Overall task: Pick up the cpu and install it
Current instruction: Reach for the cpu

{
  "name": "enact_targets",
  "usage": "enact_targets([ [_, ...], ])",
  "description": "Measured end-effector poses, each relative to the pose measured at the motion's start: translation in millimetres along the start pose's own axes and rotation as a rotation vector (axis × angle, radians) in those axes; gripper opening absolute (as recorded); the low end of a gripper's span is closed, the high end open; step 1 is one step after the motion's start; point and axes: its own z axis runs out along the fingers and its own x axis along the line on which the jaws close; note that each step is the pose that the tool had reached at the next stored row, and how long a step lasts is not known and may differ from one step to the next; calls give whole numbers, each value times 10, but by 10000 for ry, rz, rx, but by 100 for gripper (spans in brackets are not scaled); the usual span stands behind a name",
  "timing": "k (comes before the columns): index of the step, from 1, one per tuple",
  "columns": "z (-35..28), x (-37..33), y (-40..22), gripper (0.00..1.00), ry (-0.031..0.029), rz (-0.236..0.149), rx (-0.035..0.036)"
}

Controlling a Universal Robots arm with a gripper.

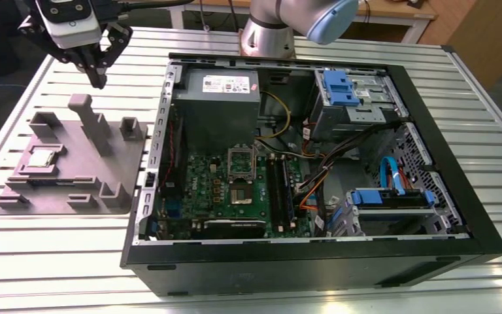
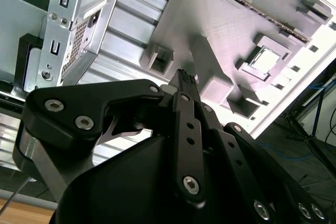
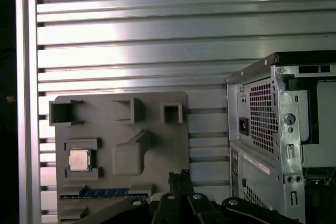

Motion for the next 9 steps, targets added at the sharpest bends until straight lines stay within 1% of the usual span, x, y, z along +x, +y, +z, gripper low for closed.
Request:
enact_targets([
  [9,2,21,-1,10,1,-1,0],
])
